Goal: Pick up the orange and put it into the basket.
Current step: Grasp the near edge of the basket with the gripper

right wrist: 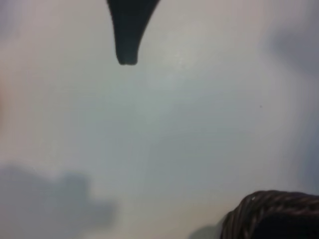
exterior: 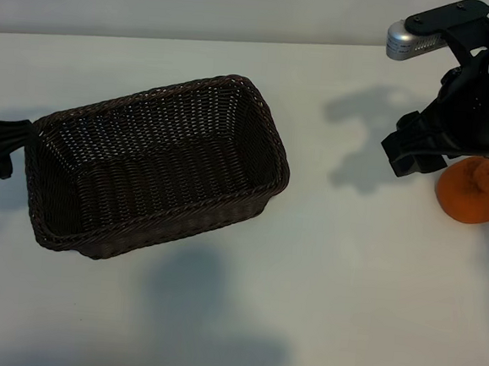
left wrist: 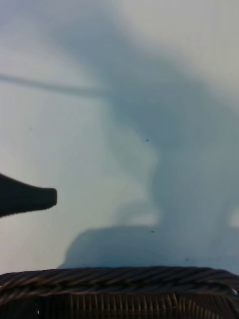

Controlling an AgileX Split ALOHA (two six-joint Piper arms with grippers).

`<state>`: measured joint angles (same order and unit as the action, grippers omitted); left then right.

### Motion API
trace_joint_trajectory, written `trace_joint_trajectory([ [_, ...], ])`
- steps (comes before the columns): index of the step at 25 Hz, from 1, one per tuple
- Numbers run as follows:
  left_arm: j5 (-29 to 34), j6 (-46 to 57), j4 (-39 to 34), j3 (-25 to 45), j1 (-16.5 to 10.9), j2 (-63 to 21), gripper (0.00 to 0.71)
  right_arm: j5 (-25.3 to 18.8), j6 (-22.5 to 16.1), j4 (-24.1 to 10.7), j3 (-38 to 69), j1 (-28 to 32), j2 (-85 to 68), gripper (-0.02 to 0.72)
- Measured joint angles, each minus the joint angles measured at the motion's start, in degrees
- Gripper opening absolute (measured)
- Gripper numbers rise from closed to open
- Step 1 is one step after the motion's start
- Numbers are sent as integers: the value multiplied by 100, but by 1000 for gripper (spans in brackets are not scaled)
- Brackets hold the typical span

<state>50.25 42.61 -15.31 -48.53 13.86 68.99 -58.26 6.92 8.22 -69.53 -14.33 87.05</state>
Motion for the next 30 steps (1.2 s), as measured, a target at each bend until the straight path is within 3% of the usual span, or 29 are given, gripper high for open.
trace_joint_trajectory([
  [6,-505,-281,447,0,-320,501,592,0,0,30,0,0,0,595],
  [15,-1183,-362,820,0,-326,1455,592,0,0,30,0,0,0,595],
  [30,-1684,-504,851,0,-326,2546,592,-11,0,30,0,0,0,595],
])
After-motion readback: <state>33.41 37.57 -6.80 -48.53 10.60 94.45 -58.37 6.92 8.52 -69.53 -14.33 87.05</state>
